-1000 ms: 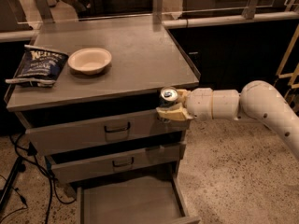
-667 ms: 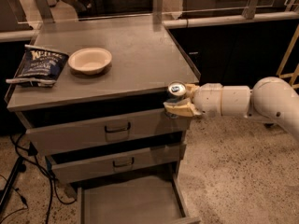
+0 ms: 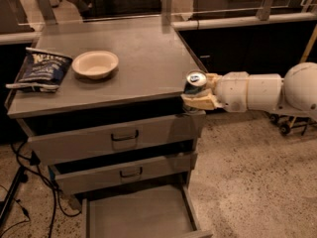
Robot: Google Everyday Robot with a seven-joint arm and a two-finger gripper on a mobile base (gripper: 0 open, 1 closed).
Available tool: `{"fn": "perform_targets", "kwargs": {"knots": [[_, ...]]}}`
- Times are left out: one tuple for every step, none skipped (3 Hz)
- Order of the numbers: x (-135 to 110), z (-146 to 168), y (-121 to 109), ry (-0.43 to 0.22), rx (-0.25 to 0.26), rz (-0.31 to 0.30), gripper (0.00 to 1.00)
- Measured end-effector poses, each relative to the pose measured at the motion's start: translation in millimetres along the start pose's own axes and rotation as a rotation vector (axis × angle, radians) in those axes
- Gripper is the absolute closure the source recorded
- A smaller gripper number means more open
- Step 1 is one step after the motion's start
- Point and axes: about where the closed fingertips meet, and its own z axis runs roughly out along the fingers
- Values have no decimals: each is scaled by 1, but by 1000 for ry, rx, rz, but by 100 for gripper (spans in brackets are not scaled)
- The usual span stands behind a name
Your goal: Pick redbull can from bottom drawer and place on counter
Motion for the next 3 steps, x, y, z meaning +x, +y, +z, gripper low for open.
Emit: {"fn": "perform_targets", "kwargs": {"knots": [[-32,-15,-53,-60,8,19,100],[-37,-18,-59,-66,17,14,100],[-39,-15,-72,-97,0,41,100]]}}
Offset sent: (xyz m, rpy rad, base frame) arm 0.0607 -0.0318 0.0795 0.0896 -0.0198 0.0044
